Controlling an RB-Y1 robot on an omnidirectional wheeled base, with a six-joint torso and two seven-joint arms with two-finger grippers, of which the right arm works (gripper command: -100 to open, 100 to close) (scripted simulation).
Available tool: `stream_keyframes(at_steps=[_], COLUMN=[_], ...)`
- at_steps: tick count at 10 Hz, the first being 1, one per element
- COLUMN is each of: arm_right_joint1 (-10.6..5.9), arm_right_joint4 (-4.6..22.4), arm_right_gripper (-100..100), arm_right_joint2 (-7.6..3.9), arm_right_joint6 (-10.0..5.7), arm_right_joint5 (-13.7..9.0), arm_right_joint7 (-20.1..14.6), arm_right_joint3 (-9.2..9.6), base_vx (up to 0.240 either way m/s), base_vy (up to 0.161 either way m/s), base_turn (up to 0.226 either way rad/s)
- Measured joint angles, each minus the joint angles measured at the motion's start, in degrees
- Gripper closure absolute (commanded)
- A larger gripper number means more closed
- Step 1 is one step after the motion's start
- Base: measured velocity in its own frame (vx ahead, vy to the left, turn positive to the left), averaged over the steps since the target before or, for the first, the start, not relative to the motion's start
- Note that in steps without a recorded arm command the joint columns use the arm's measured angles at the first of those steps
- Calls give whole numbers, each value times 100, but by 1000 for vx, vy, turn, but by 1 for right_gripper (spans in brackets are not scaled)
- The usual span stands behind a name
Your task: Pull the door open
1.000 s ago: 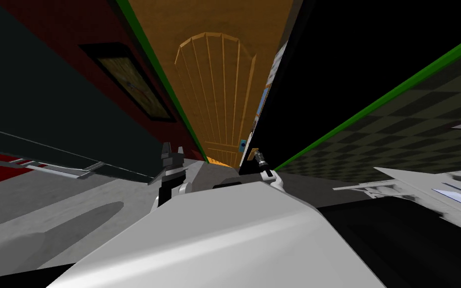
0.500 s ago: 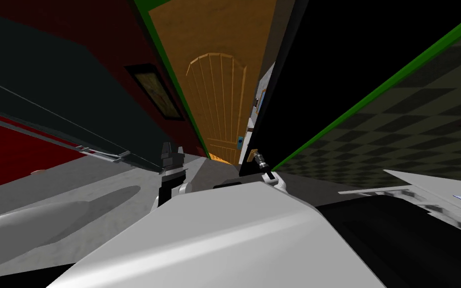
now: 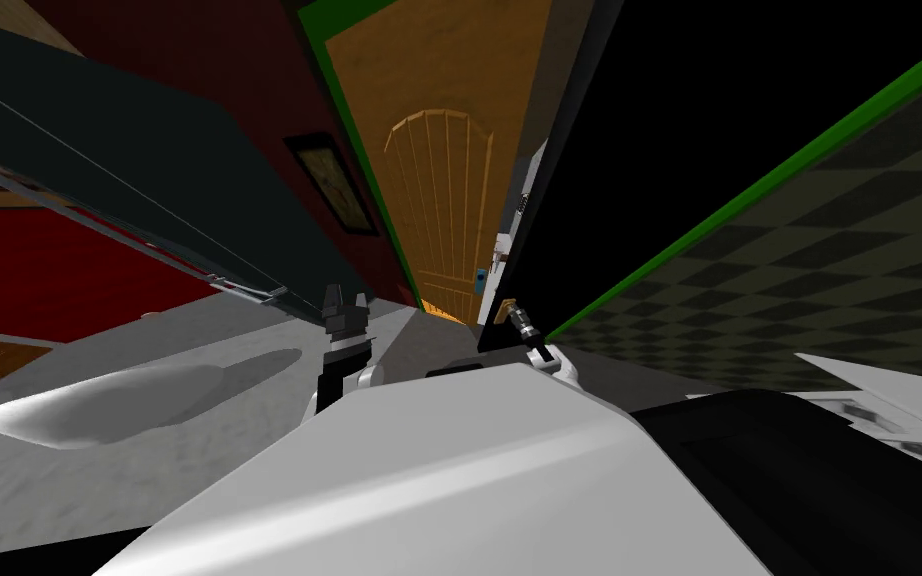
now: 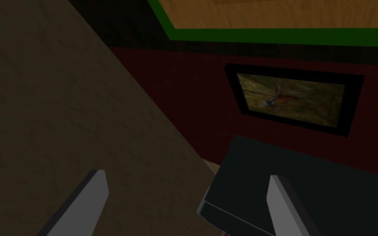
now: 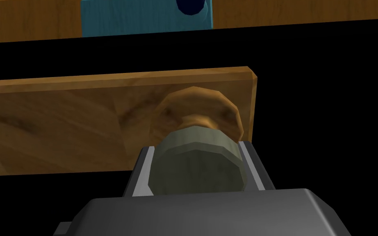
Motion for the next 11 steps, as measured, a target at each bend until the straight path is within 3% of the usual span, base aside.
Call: stream_keyframes(at_steps=[5,7,11], arm_right_joint1=[346,411,520], arm_right_joint4=[-38,-22,13], arm_right_gripper=[100,100,100], arm_right_joint2=[-377,-425,-616], arm_right_joint6=[-458,-516,-852], arm_right_joint5=[70,79,110], arm_right_joint7=[-355,-396,-566], arm_right_joint3=[159,165,174], base_vx=[-204,-193,-210], base_vy=[-86,-94,-90], base_turn=[112,146,147])
